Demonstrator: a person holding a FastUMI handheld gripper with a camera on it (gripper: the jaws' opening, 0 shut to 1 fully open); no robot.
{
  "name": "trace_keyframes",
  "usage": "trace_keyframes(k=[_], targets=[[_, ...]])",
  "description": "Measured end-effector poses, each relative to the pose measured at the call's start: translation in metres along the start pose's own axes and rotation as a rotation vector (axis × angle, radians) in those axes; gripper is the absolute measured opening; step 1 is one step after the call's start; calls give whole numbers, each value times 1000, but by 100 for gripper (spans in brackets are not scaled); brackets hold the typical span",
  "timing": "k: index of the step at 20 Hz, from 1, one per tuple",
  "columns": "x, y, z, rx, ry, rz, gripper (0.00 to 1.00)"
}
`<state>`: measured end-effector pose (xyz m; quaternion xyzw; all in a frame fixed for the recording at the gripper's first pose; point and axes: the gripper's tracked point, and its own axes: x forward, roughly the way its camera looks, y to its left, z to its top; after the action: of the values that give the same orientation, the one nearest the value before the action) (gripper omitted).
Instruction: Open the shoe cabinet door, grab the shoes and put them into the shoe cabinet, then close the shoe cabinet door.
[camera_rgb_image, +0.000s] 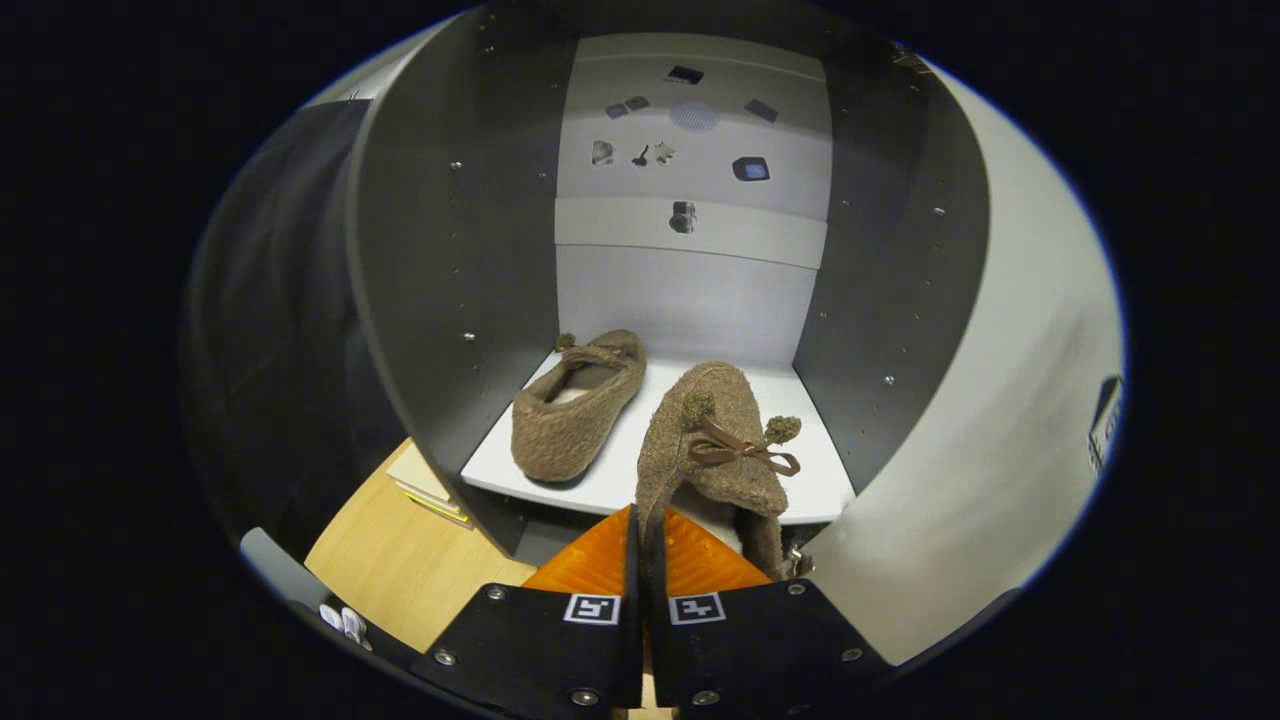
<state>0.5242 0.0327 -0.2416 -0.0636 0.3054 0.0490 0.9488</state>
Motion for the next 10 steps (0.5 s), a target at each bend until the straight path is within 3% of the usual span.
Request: trace_keyframes(k=[10], targets=[[84,-20,26,-60,83,36,4]])
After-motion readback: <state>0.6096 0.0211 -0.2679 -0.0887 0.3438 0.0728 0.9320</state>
